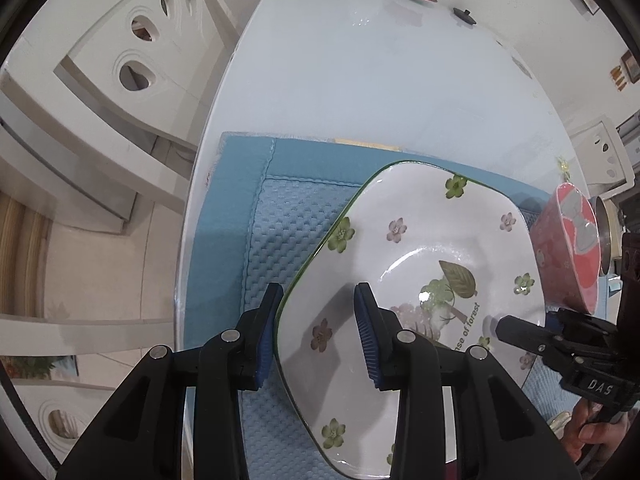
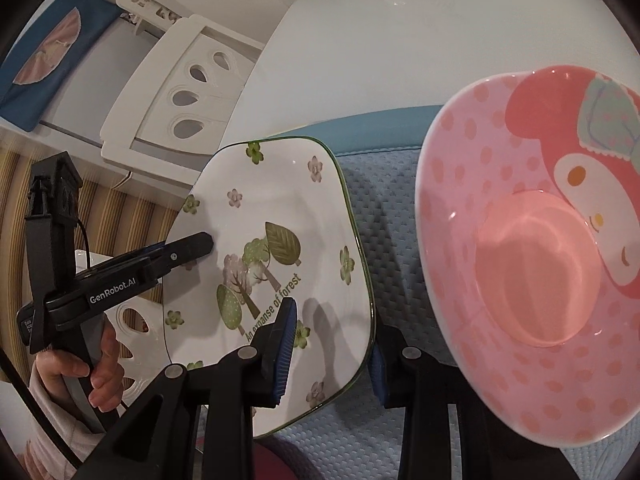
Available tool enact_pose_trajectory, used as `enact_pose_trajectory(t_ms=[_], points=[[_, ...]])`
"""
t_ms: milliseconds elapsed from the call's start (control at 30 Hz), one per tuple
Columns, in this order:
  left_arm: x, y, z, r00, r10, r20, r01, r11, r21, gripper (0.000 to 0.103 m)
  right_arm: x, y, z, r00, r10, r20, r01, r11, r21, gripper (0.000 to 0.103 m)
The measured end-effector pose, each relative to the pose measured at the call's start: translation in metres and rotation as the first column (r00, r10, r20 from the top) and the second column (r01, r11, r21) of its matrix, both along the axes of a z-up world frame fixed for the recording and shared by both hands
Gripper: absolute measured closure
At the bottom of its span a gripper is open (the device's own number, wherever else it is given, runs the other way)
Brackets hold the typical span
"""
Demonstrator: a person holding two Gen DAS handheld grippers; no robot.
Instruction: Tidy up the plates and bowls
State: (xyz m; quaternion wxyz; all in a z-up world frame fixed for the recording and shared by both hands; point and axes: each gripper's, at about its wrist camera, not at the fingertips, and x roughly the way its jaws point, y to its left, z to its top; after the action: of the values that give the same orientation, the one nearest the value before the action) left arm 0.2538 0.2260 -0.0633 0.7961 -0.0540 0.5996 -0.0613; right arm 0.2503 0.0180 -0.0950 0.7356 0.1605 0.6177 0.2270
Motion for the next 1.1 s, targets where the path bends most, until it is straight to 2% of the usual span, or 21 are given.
enact_pose_trajectory(t_ms=[233,500,700,1100], points=[[-0.005,0.007,0.007,1.000,0.013,0.019,-0.013,1.000,-0.017,0.070,-0.001,-0.001,0.003,1.000,0.025,0.018,-0.026,1.000,0.013,0.071],[-0.014,0.010,0.035,0.997,0.022,0.070,-0.021,1.000,-0.014,0.070,-0.006,0.000,0.024,0.998,0.037,0.048,-0.039,0.999,0.024,0.071],[-0.026,0.005,0.054,0.996,0.026,0.086,-0.025,1.000,-0.020,0.070,-0.013,-0.011,0.049,0.996,0.026,0.083,-0.031,0.998,0.055,0.071],[-0.063,-0.034,0.091,0.993,0.018,0.116,-0.014,0.999,-0.035,0.070,-0.040,-0.048,0.104,0.988,-0.004,0.156,-0.009,0.997,0.082,0.071]])
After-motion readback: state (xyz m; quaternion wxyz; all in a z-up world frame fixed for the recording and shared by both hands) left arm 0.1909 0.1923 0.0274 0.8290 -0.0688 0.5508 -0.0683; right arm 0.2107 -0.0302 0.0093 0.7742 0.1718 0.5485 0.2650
